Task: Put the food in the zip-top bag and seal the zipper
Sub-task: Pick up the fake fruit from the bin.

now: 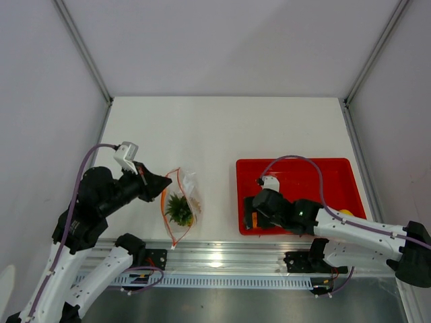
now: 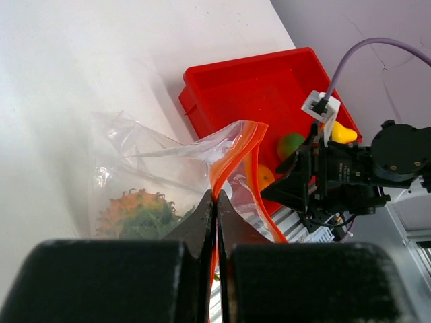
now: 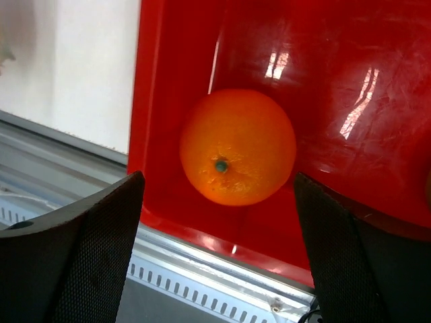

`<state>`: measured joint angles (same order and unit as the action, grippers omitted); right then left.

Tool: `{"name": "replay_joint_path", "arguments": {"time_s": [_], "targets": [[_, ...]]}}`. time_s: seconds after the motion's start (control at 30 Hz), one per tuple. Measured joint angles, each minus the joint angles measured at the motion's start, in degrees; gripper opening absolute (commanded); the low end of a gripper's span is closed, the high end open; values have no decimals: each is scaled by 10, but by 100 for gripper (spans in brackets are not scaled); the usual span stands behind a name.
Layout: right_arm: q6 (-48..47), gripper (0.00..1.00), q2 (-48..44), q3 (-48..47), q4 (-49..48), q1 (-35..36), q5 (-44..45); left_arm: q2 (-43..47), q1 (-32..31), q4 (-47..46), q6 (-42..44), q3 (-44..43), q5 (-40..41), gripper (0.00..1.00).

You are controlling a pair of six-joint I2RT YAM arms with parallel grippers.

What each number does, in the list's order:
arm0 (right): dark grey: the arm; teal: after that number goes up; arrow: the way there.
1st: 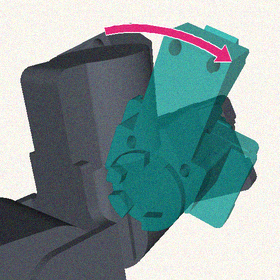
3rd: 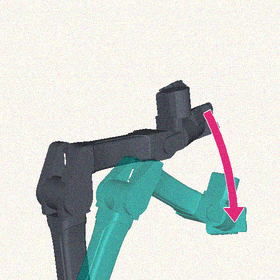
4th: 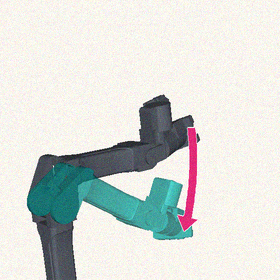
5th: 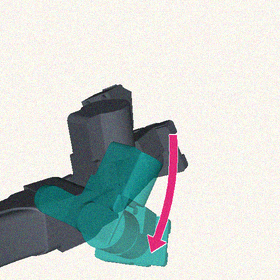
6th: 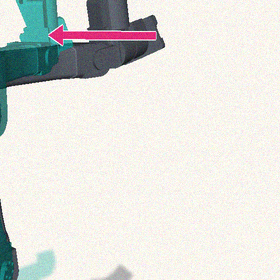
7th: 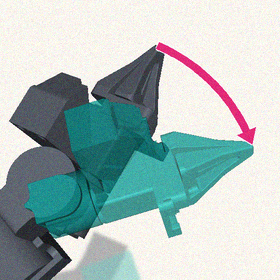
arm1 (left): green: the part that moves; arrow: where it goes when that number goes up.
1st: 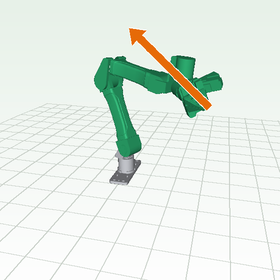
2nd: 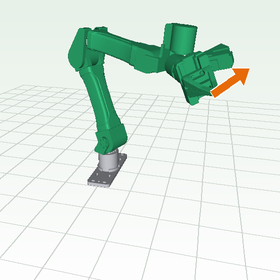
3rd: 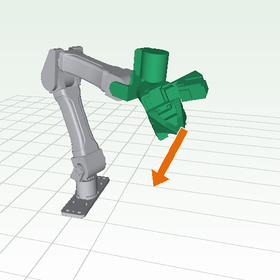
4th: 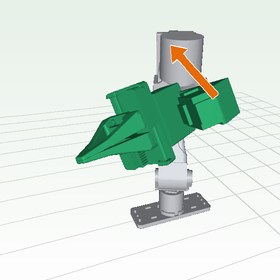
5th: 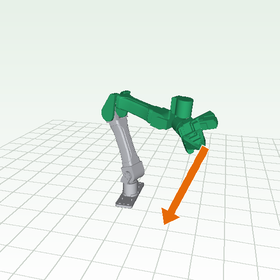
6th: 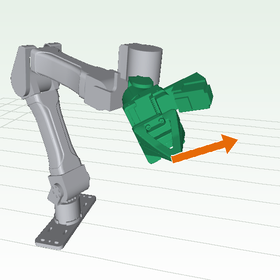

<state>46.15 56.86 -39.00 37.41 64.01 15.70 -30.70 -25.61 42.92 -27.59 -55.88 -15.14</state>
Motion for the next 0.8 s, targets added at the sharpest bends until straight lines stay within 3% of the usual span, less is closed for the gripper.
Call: {"name": "replay_joint_path", "arguments": {"time_s": [0.17, 0.37, 0.5, 0.63, 0.8], "targets": [[4, 85, 25, 24, -29, -19, -12, 1, 0, -3, -5, 3, -2, 0], [4, 62, 55, 38, -63, -34, -18, 2, 0, -4, -9, 17, -3, 1], [6, 26, 56, 40, -72, -35, -18, 1, 0, -4, -9, 24, -1, 1], [7, 1, 54, 41, -73, -35, -16, 0, 0, -3, -9, 26, 5, 1], [-7, 0, 42, 20, -42, -35, 2, -8, 0, -1, -9, 26, 21, 0]]}}
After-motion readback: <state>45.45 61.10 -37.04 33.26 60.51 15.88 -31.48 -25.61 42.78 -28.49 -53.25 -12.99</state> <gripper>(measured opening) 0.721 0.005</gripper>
